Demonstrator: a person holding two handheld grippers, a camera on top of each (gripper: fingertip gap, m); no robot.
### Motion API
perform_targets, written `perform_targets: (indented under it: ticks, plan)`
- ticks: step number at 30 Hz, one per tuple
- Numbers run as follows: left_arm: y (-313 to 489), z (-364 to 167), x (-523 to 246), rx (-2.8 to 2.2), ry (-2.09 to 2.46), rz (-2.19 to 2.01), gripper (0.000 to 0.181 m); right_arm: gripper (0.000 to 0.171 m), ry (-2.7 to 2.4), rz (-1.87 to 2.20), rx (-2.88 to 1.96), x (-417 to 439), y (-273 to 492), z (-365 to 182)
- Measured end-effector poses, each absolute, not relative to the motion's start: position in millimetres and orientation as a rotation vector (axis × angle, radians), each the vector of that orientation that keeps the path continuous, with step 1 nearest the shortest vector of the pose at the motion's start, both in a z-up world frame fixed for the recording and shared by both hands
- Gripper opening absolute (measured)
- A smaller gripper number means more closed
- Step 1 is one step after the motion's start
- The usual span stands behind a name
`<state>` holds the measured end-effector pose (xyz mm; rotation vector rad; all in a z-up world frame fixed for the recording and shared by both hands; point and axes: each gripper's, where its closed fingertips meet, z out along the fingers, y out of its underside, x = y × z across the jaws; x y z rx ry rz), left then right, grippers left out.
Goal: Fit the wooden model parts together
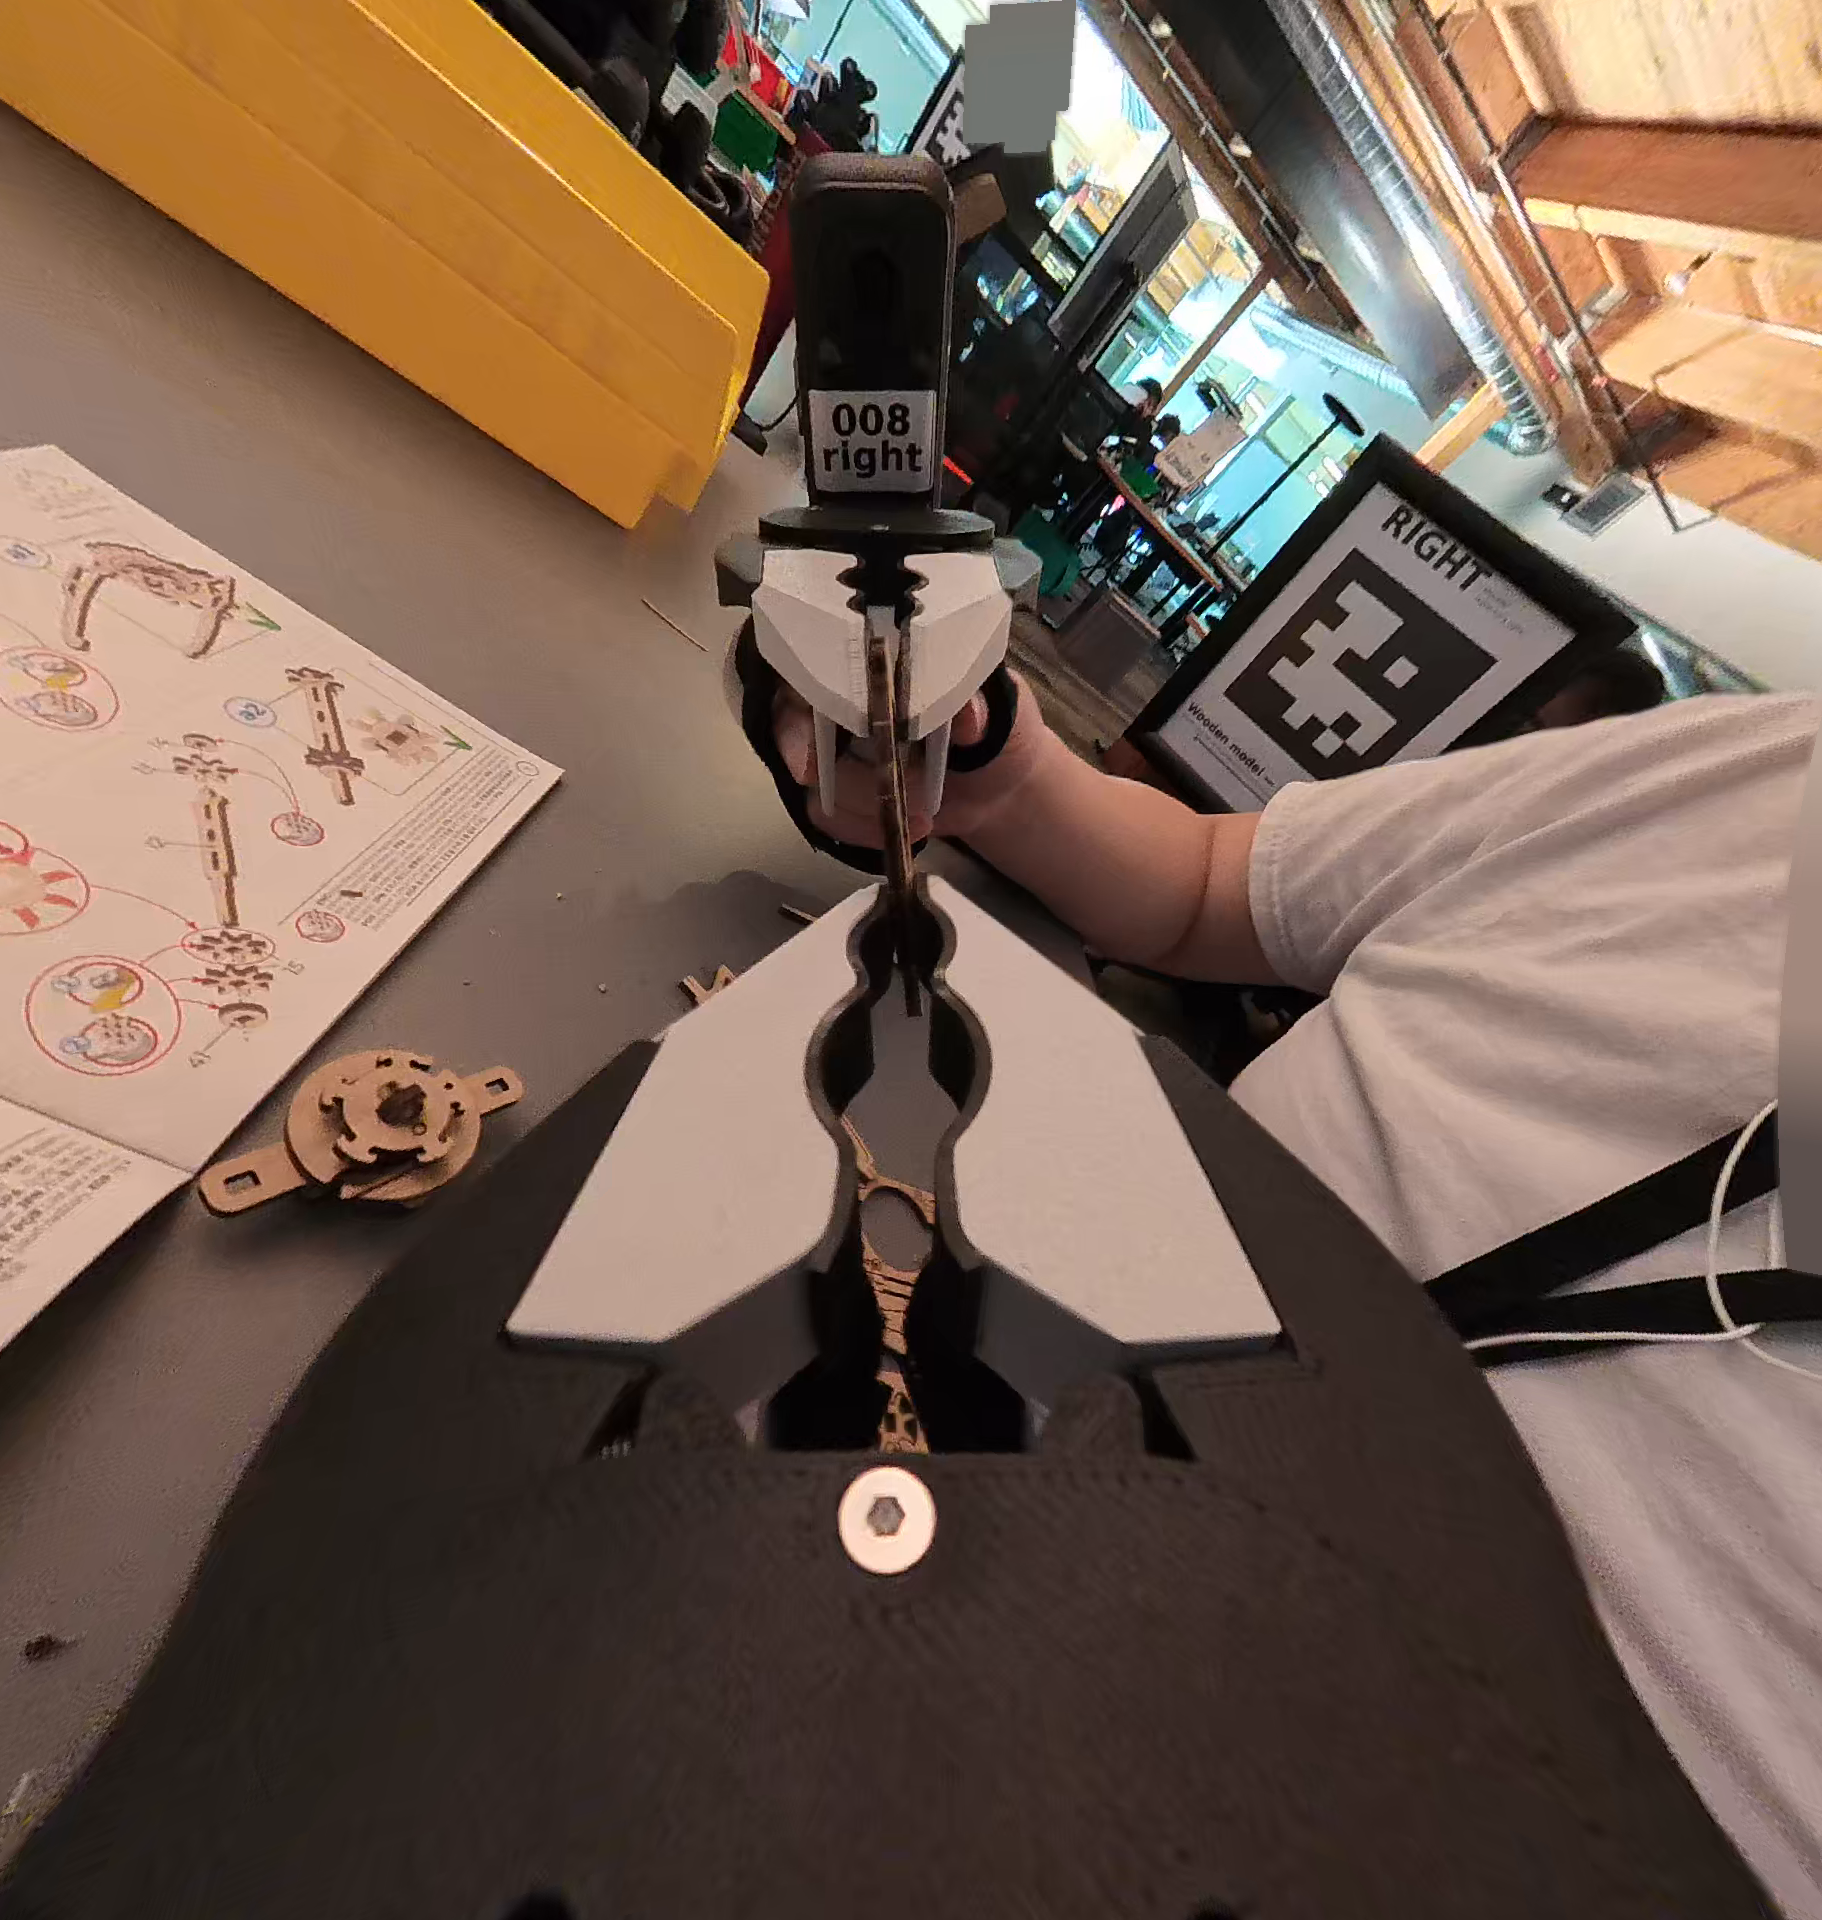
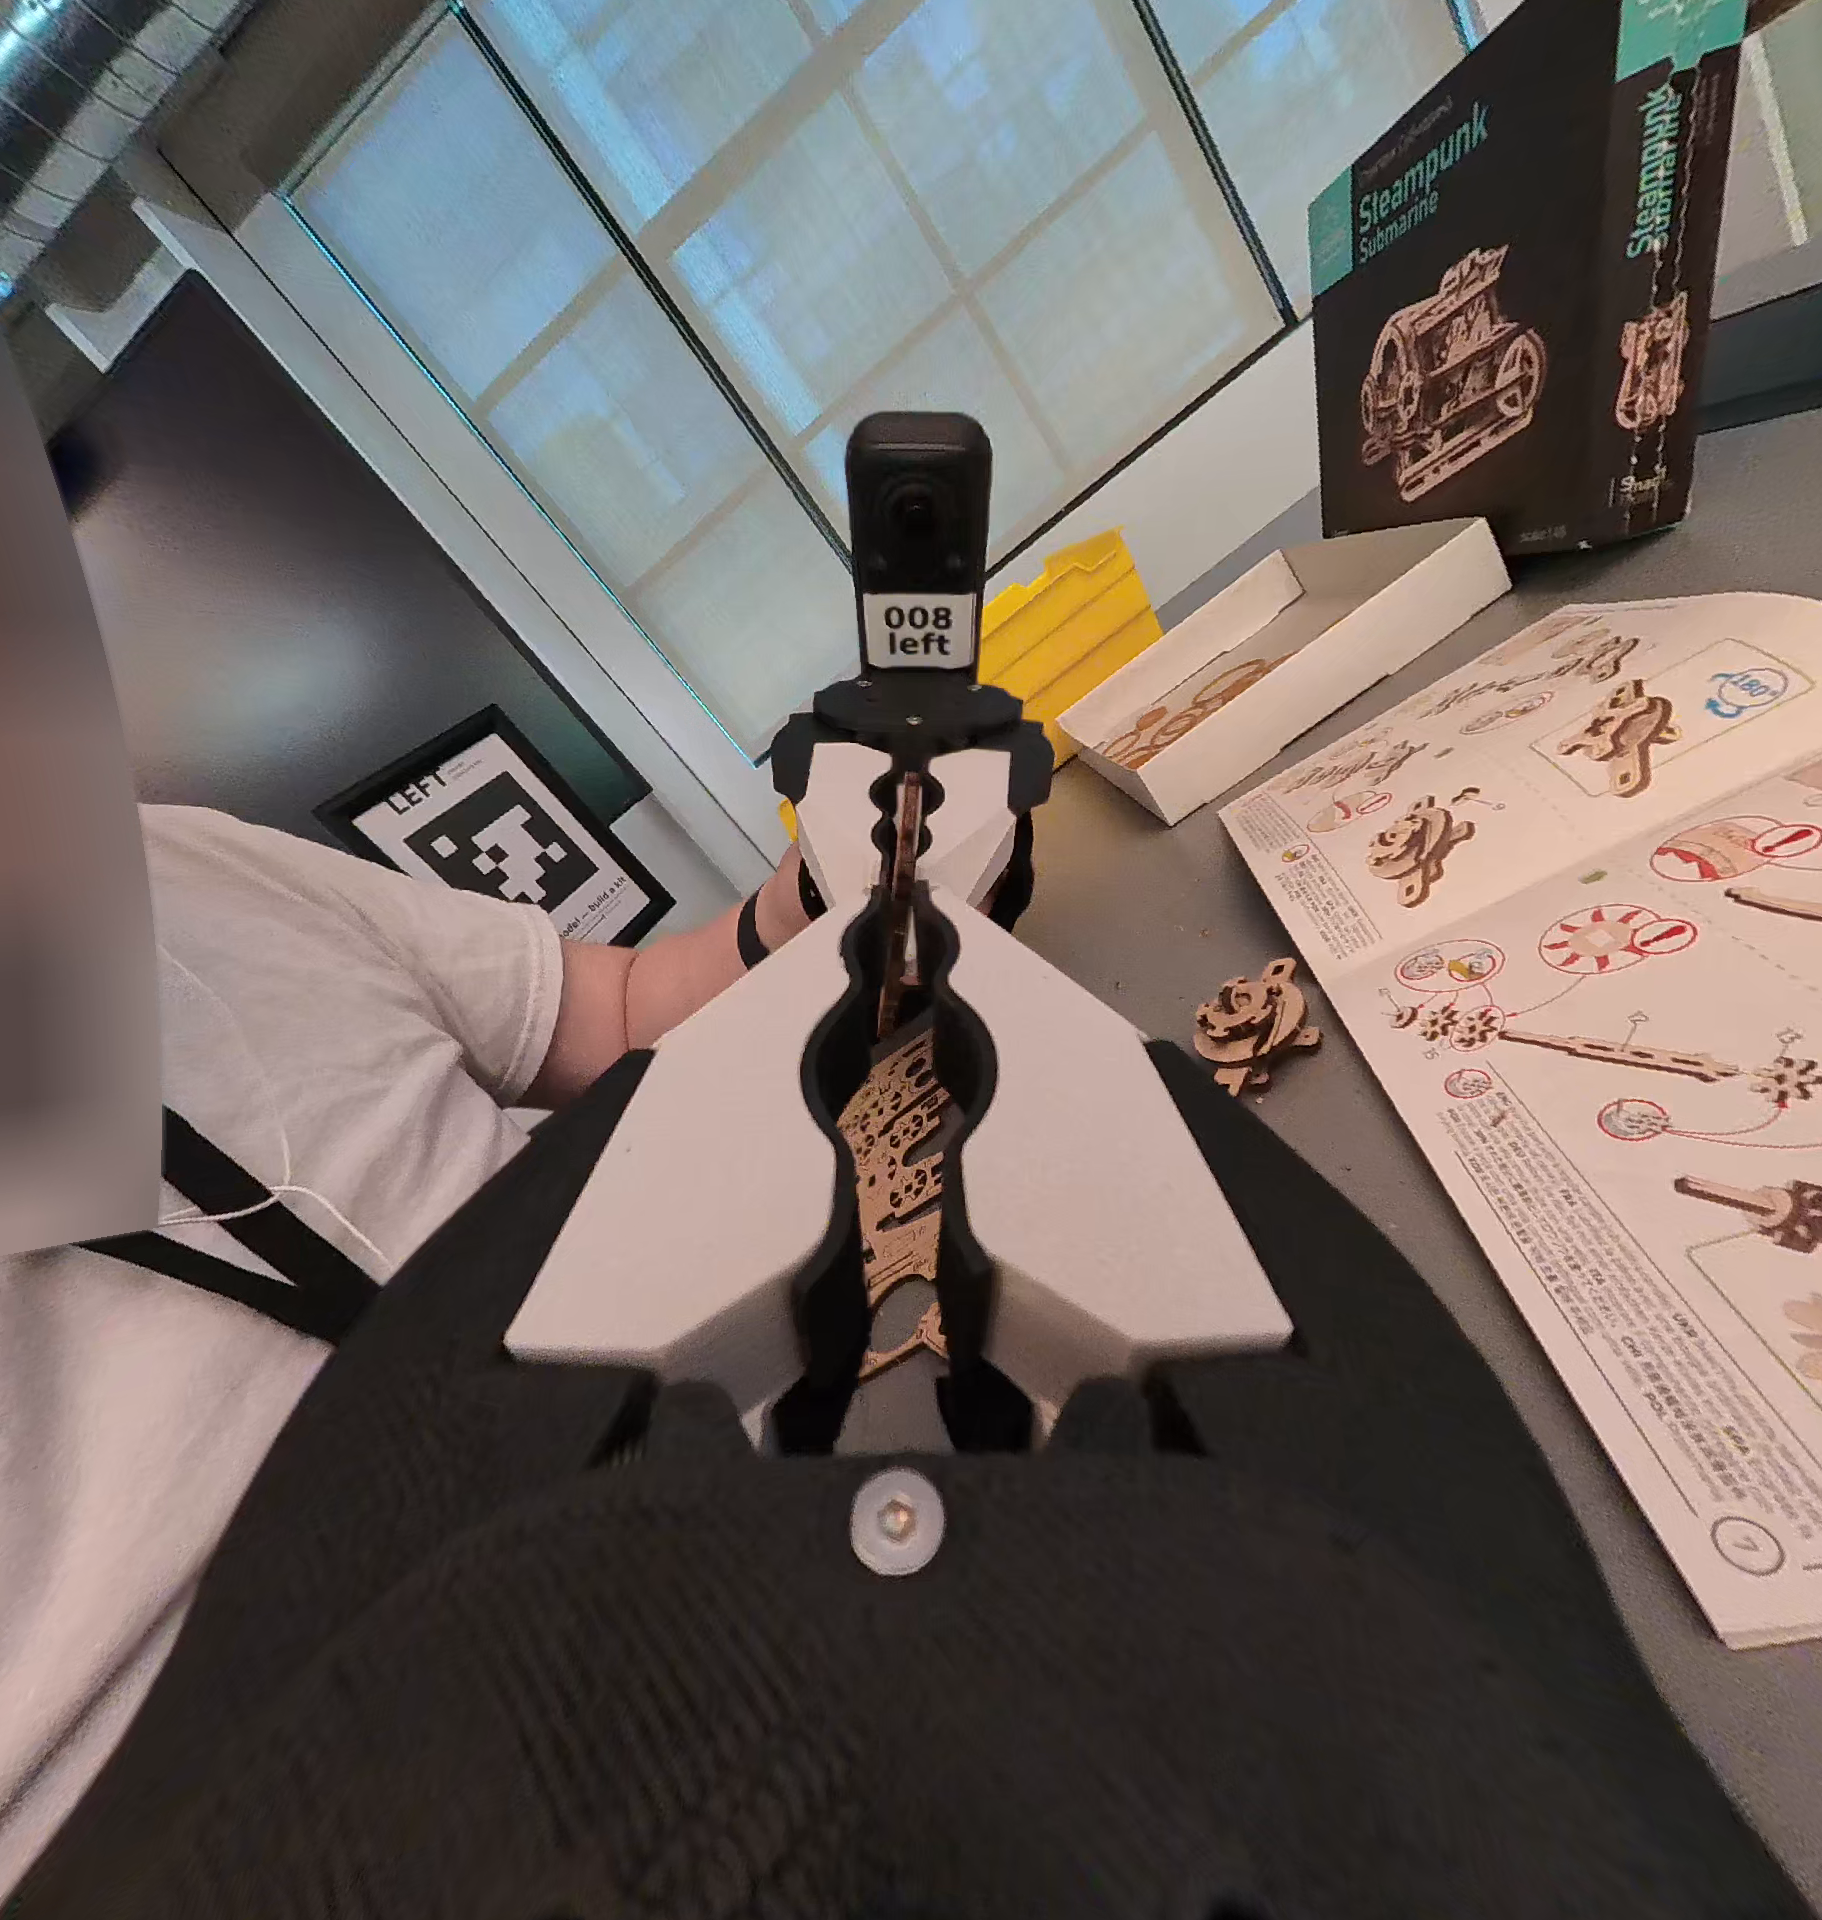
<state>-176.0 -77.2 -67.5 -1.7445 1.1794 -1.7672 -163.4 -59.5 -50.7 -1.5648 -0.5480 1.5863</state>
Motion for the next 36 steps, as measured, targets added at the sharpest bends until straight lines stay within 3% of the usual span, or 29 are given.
perform_targets:
  ticks: [4, 11, 17, 20, 23, 28, 36]
  plan:
    - [-73.3, -68.1, -183.6, -1.772, 1.109, -1.821, 0.0, 0.014, -0.517, 1.572, -1.594, -163.2, -53.0, -55.3]
    - [-35.1, -51.5, -206.8, -1.729, 0.904, -1.821, 0.0, 0.008, -0.571, 1.164, -1.673, -121.4, -23.0, -39.3]
    - [-31.6, -43.2, -211.5, -1.69, 0.85, -1.852, 0.0, 0.009, -0.715, 0.777, -1.808, -99.0, 42.3, 102.8]
    - [-39.1, -44.9, -207.0, -1.691, 0.873, -1.876, 0.0, 0.009, -0.752, 0.736, -1.74, -130.1, 71.1, 187.4]
    - [-42.3, -44.8, -205.3, -1.686, 0.89, -1.871, 0.0, 0.008, -0.804, 0.73, -1.697, -171.9, 82.2, 229.1]
    - [-34.1, -43.7, -210.7, -1.676, 0.877, -1.821, 0.0, 0.005, -0.962, 0.535, -1.824, -206.3, 94.2, 201.1]
    - [-17.8, -36.3, -222.6, -1.655, 0.789, -1.818, 0.0, 0.004, -0.944, 0.456, -1.869, -187.3, 107.9, 154.4]
